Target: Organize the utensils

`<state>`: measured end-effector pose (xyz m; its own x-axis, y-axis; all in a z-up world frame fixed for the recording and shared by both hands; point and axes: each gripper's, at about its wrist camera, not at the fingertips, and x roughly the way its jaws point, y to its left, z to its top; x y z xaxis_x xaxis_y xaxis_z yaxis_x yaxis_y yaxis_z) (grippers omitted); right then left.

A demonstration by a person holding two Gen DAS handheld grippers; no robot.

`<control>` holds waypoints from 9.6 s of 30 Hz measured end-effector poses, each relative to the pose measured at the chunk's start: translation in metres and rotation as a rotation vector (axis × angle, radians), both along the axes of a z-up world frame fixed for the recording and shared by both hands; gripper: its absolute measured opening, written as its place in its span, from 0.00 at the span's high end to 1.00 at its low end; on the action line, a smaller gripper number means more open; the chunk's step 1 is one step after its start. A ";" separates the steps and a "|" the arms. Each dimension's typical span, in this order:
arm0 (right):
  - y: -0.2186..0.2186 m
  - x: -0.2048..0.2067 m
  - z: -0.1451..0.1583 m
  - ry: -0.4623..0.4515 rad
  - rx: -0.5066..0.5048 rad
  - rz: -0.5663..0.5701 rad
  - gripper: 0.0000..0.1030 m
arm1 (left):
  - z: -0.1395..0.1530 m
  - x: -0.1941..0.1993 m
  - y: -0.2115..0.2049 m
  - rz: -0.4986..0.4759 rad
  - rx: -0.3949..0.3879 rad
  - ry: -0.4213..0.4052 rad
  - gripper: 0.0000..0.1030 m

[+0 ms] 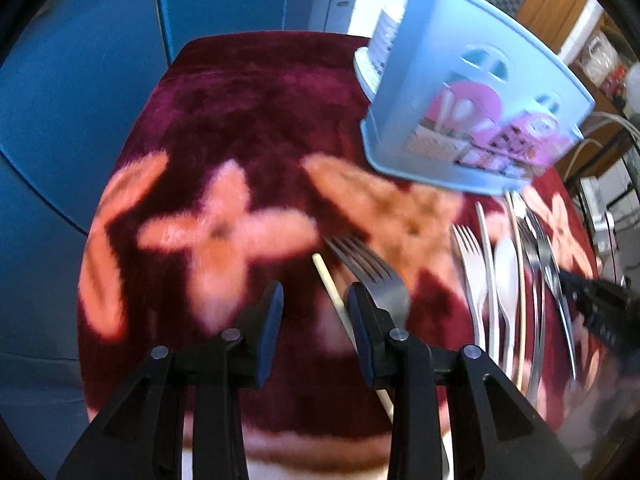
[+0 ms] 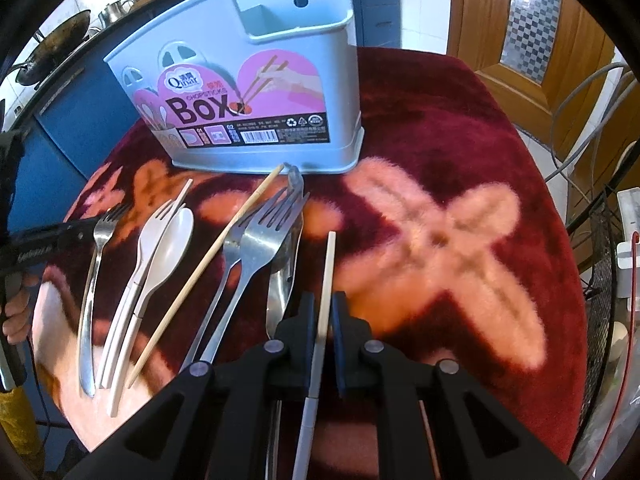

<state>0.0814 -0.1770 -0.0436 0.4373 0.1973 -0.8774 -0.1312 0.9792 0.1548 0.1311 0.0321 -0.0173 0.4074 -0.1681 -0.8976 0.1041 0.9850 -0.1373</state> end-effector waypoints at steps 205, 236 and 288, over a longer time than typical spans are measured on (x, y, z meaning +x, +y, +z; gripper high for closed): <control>-0.001 0.035 0.113 -0.671 0.129 -0.069 0.67 | 0.117 0.091 -0.048 -0.019 -0.126 -0.693 0.70; -0.017 0.025 0.092 -0.597 0.227 -0.042 0.66 | 0.104 0.086 -0.049 0.027 -0.139 -0.685 0.91; -0.002 -0.007 0.004 -0.100 0.119 -0.056 0.66 | 0.003 -0.026 -0.022 -0.080 -0.067 -0.211 0.67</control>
